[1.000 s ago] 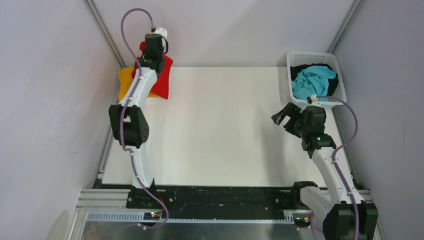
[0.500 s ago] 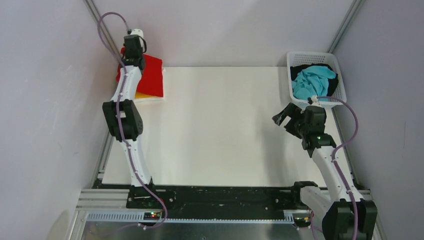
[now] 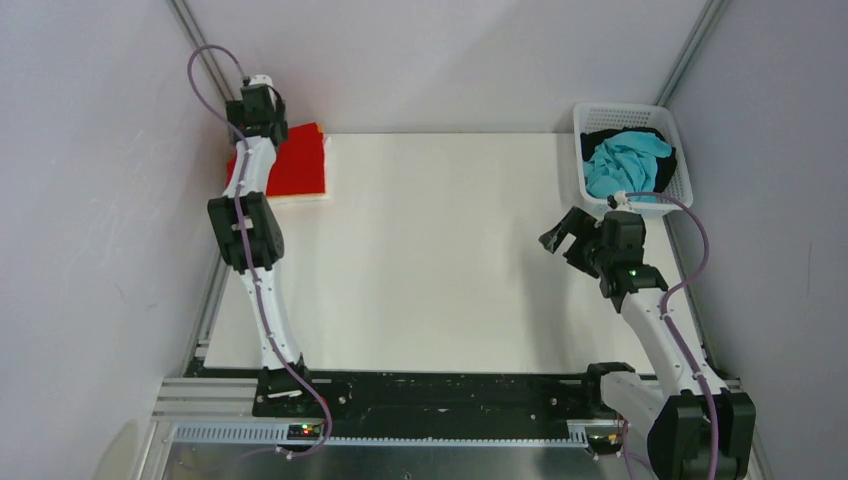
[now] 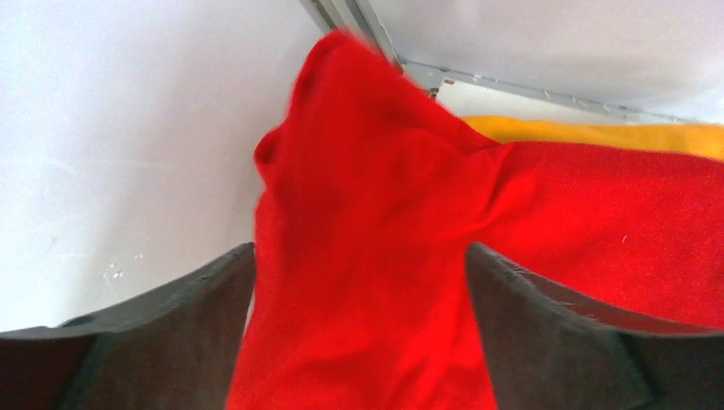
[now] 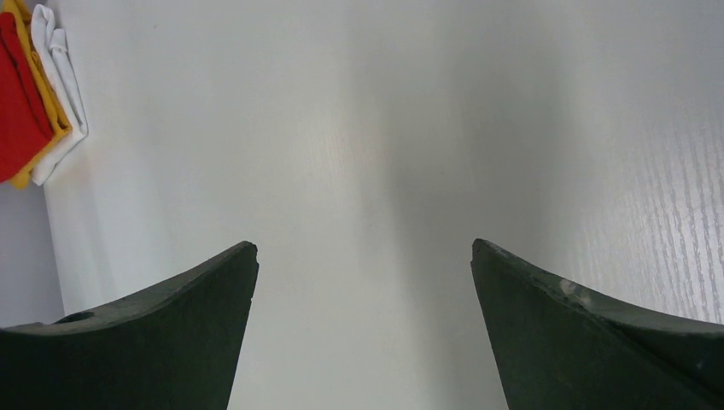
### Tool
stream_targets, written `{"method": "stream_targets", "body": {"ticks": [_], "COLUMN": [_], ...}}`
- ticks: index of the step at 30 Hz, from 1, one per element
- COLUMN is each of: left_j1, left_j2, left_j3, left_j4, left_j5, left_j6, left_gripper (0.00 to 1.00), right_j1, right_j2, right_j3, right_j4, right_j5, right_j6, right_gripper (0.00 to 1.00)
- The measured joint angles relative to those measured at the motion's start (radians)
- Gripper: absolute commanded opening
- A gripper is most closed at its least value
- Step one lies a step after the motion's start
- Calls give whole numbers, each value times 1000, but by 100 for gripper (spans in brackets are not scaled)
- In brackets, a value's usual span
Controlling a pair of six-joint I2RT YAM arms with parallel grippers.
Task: Fold and stack the t-shirts
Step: Put the neatly folded tshirt into the corner of the board with the left arm, then reset both arms
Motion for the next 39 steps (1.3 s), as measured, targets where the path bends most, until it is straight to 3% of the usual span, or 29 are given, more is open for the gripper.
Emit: {"method": "stream_targets", "body": {"ticks": [9, 14, 18, 22, 28, 35, 39], "left_j1": [-6, -56, -176, -315, -467, -794, -819], "left_j2": [-79, -259, -460, -716, -1118, -1430, -1627], "left_j3": [-70, -212, -339, -571, -1098, -1691, -1877], "left_j4": [15, 8, 28, 76, 233, 300, 244], "left_j5": [-12, -23, -28, 27, 37, -22, -71], "left_j6": [-76, -113, -169, -311, -502, -645, -702], "left_gripper": [100, 100, 100, 100, 100, 100, 100], "right_j1": [0, 0, 0, 0, 0, 10, 28], "right_j2": [-16, -99, -171, -240, -319, -409, -497], "right_j3": [0, -1, -7, -57, -170, -222, -264], "right_j4": [-1, -27, -58, -71, -82, -78, -58], "right_j5": [0, 11, 25, 23, 13, 26, 53], "right_j6": [1, 3, 4, 18, 46, 72, 93], "right_gripper": [100, 100, 100, 100, 100, 100, 100]}}
